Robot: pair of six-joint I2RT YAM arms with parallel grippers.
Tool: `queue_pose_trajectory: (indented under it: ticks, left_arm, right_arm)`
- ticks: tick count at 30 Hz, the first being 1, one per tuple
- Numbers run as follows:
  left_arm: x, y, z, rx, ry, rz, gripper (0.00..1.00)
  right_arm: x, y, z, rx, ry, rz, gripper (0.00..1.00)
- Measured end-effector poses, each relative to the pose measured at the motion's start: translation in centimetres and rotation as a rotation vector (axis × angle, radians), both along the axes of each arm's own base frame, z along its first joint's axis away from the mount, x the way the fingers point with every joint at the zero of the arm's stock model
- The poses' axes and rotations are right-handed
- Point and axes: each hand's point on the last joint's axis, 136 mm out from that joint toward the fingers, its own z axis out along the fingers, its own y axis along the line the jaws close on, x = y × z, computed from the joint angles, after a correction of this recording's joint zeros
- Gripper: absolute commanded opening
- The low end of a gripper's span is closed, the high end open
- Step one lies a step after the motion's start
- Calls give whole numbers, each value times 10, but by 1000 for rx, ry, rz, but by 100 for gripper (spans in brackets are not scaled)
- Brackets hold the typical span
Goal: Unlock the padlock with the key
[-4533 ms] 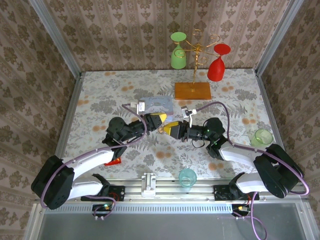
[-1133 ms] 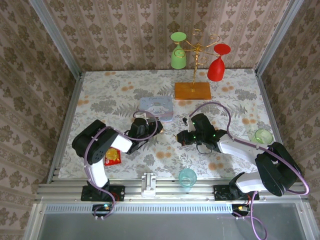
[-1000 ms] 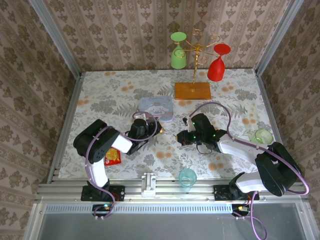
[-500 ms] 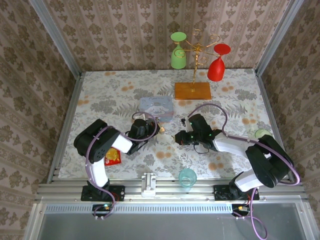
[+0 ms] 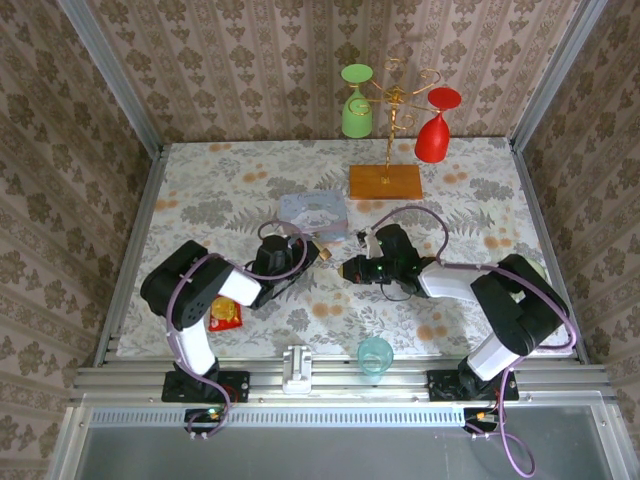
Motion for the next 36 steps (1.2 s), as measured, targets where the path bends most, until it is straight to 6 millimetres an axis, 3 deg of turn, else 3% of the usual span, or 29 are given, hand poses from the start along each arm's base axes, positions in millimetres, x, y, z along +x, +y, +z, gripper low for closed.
queue_pose_trajectory:
  ticks: [7,20,25,36]
  left_arm:
    - [0,0,5,-40,8,16,0]
    - [2,-1,8,-116,10,39,0]
    - [1,-1,8,-120,9,40,0]
    - [3,-2,8,-138,2,42,0]
  right_arm:
    - [11,4,-23,69,83,-42,0]
    - [23,4,-26,300,173,-99,0]
    - [26,2,-36,362,231,-108,0]
    - [27,8,-25,445,235,-81,0]
